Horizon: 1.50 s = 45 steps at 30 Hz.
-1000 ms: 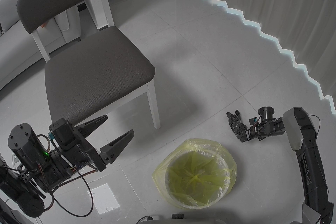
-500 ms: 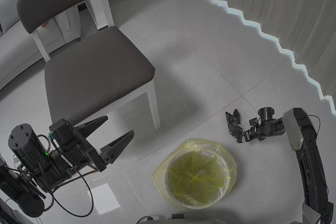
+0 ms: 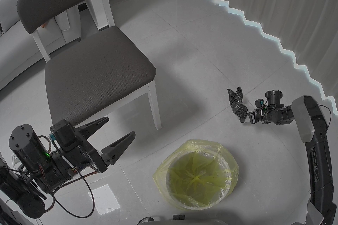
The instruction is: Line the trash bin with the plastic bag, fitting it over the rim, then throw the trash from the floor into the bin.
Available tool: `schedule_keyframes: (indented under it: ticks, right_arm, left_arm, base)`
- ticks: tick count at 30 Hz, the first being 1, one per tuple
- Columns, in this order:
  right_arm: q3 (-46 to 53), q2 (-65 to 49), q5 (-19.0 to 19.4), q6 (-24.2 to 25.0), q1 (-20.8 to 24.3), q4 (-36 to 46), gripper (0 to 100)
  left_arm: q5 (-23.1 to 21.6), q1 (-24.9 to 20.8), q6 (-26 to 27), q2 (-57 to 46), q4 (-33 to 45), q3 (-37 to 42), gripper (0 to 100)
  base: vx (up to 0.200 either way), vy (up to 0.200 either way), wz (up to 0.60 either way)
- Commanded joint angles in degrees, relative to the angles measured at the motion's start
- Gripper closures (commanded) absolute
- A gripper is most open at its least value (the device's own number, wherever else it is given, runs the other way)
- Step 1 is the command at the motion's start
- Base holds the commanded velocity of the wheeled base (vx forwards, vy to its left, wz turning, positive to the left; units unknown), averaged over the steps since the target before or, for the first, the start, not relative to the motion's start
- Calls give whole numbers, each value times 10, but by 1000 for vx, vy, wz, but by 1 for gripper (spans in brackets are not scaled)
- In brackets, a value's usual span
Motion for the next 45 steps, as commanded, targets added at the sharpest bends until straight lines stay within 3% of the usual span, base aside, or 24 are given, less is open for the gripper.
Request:
schedule_keyframes:
  ticks: [1, 13, 18, 23, 32, 45]
  right_arm:
    - [141, -126, 3, -6, 3, -53, 100]
    - [442, -405, 25, -6, 59, -119, 100]
    - [556, -504, 27, -1, 114, -158, 100]
    - [648, -589, 30, -1, 199, -169, 100]
    - [749, -633, 23, 2, 332, -170, 100]
    - [862, -562, 12, -1, 380, -255, 100]
  left_arm:
    - [-1, 0, -4, 2, -10, -2, 0]
    - [-1, 5, -5, 0, -10, 0, 0]
    - [-1, 4, -6, 0, -10, -2, 0]
    - [-2, 4, -7, 0, -10, 1, 0]
    - [-1, 5, -9, -9, -10, 3, 0]
    - [-2, 5, -8, -19, -10, -1, 0]
  base:
    - [0, 0, 0]
    - [0, 0, 0]
    - [0, 0, 0]
    - [0, 0, 0]
    - [0, 0, 0]
    - [0, 0, 0]
